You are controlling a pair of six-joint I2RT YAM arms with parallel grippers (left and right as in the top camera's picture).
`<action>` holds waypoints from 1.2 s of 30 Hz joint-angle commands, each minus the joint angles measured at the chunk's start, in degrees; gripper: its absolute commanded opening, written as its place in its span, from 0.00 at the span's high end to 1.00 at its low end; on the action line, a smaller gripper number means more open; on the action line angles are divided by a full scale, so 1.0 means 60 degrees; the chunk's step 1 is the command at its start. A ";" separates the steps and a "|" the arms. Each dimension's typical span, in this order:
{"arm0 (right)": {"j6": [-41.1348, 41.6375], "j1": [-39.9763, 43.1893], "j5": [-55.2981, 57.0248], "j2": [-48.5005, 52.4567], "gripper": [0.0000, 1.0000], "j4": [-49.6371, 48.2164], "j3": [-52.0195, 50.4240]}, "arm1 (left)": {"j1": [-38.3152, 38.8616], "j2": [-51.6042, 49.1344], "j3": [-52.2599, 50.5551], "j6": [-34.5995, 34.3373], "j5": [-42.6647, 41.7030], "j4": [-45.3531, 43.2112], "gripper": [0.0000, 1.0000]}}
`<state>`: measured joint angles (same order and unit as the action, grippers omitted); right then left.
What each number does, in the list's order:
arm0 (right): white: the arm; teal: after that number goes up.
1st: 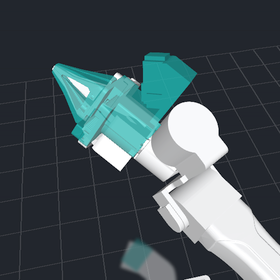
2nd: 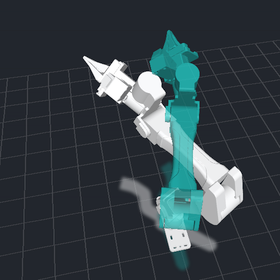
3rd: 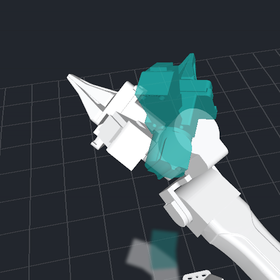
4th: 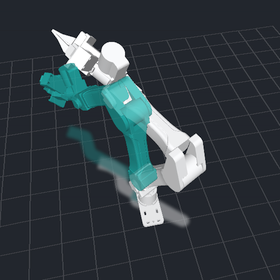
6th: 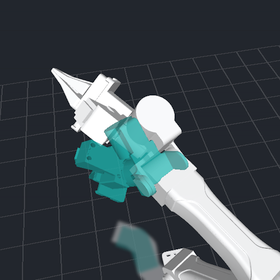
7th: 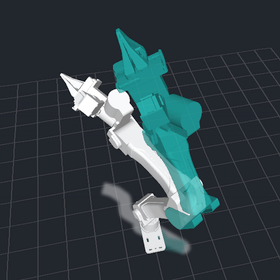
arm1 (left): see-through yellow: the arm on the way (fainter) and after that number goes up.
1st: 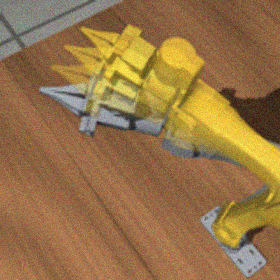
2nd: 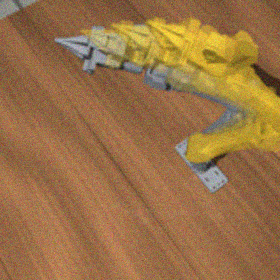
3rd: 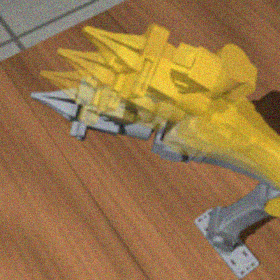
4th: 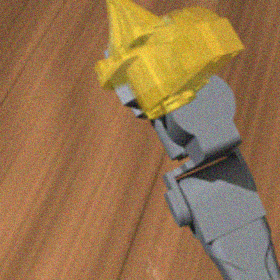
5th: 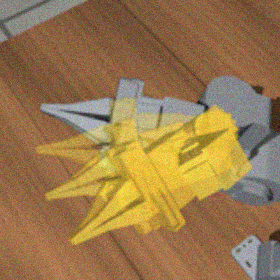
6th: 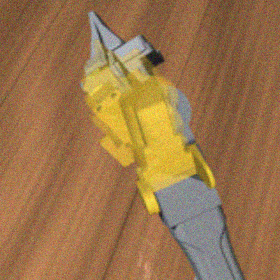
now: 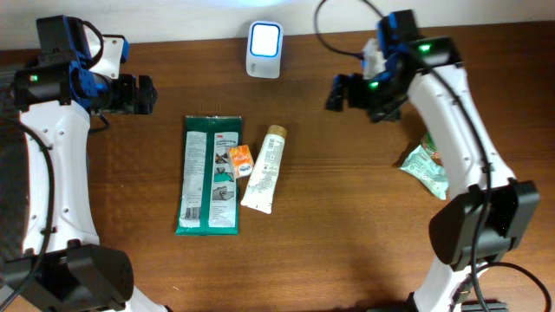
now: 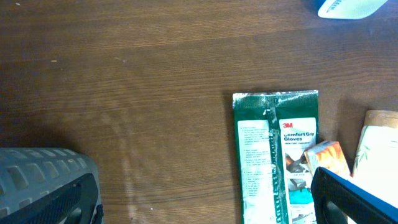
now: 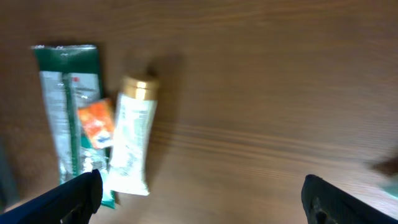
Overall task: Scan the item barcode
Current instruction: 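Reach right gripper to the white tube and grasp it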
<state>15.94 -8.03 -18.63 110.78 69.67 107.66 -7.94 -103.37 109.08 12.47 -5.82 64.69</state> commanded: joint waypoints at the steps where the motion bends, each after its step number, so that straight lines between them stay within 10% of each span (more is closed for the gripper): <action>1: 0.0914 -0.0616 -0.0499 0.0160 0.00 -0.0503 -0.0714 | -0.0018 0.0197 0.0062 0.0120 -0.0102 -0.0007 0.01; 7: 0.1443 -0.1439 -0.2091 0.0495 0.55 -0.2379 -0.2732 | -0.0018 0.0197 0.0062 0.0120 -0.0102 -0.0007 0.01; 16: 0.4441 -0.2932 -0.2401 0.0495 0.58 -0.8167 -0.6553 | -0.0018 0.0197 0.0062 0.0120 -0.0102 -0.0007 0.01; 23: 0.5009 -0.3166 -0.1468 0.0514 0.62 -0.9315 -0.7286 | -0.0018 0.0197 0.0062 0.0120 -0.0102 -0.0007 0.01; 26: 0.4994 -0.3228 -0.1064 0.0510 0.93 -0.9424 -0.7278 | -0.0018 0.0197 0.0062 0.0120 -0.0102 -0.0007 0.01; 36: 0.0353 -0.3308 0.1927 0.0186 0.96 -0.2816 -0.2634 | -0.0018 0.0197 0.0062 0.0120 -0.0102 -0.0007 0.01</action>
<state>30.02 -26.83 -19.64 112.81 47.92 83.07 -7.94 -103.37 109.08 12.47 -5.82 64.62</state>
